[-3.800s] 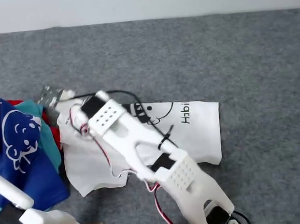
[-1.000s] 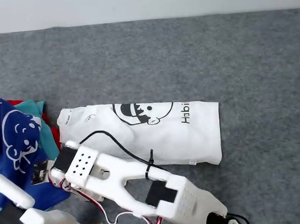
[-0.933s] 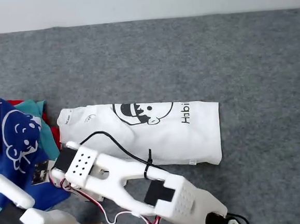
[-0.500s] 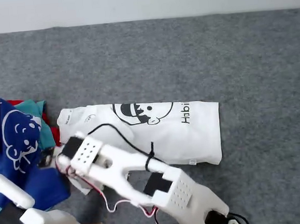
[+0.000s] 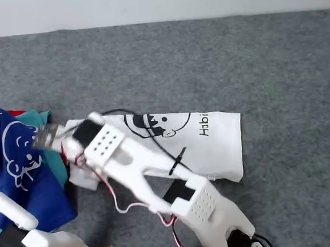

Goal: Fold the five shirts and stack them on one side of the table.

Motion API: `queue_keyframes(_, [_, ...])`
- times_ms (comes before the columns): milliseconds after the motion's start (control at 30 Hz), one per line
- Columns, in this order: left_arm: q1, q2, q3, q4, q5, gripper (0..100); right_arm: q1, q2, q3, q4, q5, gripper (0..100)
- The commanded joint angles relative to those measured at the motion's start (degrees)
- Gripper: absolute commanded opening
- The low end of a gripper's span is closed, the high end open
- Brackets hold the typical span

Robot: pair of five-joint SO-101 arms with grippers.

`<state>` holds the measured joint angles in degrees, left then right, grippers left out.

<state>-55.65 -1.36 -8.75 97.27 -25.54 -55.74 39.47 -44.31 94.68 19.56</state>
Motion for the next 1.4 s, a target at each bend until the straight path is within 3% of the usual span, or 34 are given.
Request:
queue_keyframes(0, [0.53,-2.2,-0.13,-0.97,-0.44,1,4.09,0.22,-5.27,-1.19,2.29,0.9])
queue_keyframes(267, [0.53,-2.11,-0.13,-0.97,-0.44,1,10.33,5.05,-5.36,-5.14,2.81,1.4])
queue_keyframes(367, [0.53,-2.11,-0.13,-0.97,-0.44,1,11.56,7.16,-5.36,-4.97,2.55,7.7])
queue_keyframes(533, [0.53,-2.11,-0.13,-0.88,-0.44,1,14.73,8.04,-6.07,-4.79,-8.79,22.9])
queue_keyframes(767, [0.53,-2.11,-0.13,-0.79,-0.44,1,17.01,8.04,-8.26,-4.7,-9.67,24.8])
queue_keyframes(1133, [0.53,-2.2,-0.13,-0.7,-0.44,1,8.04,4.09,-16.53,6.99,-9.67,24.8])
queue_keyframes(1367, [0.53,-2.2,-0.13,-0.7,-0.44,1,2.59,6.37,-15.38,4.44,-9.32,24.8])
